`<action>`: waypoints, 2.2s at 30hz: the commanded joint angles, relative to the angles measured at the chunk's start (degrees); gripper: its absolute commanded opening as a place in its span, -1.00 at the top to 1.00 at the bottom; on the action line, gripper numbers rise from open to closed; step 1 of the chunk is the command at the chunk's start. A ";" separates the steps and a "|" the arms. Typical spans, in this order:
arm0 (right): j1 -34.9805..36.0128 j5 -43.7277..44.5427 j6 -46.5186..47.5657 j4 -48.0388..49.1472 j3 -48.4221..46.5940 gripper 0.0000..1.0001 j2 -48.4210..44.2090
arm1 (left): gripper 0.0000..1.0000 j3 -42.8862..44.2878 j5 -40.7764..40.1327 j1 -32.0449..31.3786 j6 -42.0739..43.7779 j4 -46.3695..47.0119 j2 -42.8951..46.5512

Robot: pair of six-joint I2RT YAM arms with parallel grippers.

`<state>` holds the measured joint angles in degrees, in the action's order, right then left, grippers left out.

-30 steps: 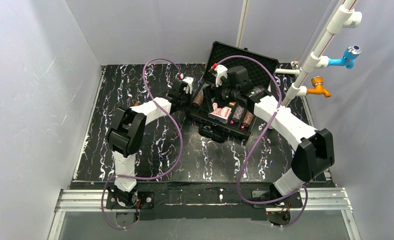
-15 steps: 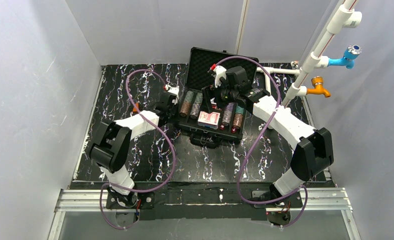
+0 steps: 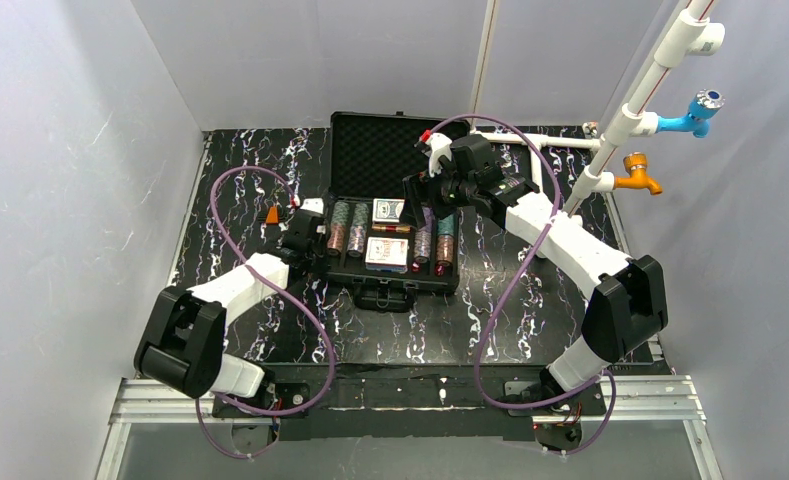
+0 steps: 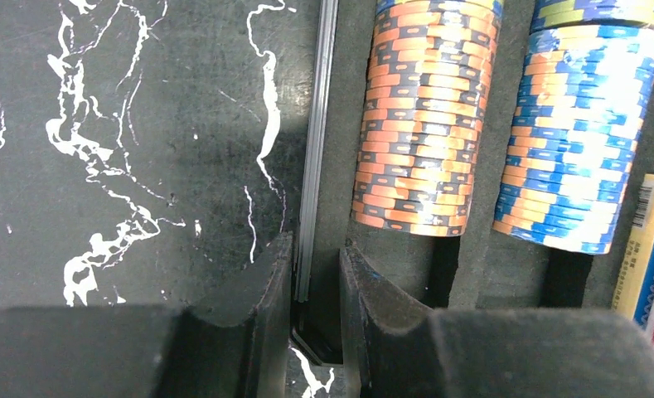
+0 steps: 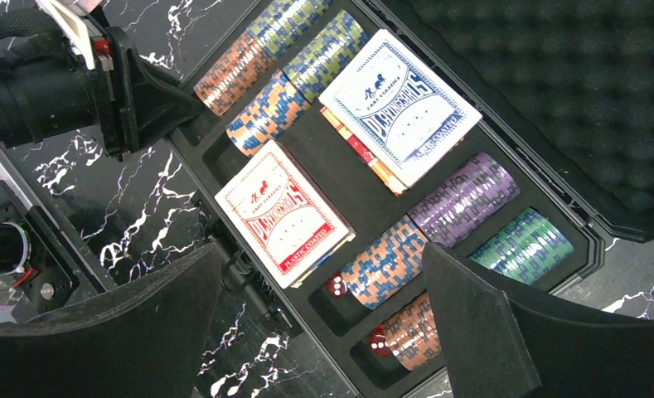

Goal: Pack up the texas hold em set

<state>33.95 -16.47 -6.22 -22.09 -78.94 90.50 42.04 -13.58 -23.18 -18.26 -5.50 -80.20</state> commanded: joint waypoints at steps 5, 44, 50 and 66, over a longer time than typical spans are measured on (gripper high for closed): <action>0.41 1.01 0.58 0.92 -0.78 -0.97 0.37 | 1.00 -0.97 -14.07 1.90 0.51 -3.54 4.79; -0.22 7.89 -8.80 10.99 -15.23 -0.97 3.79 | -0.97 13.72 3.08 1.56 -3.22 7.48 -0.70; -1.24 12.80 -9.75 5.73 -27.01 -0.97 11.14 | -0.97 16.41 5.92 1.55 0.05 2.52 2.31; -9.45 19.10 -11.44 1.80 -57.08 -0.51 35.26 | -0.97 10.50 -5.45 1.53 16.62 -7.91 21.16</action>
<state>27.31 4.95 -16.19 -20.58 -129.69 121.86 59.92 -14.50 -21.56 -7.16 -15.42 -63.13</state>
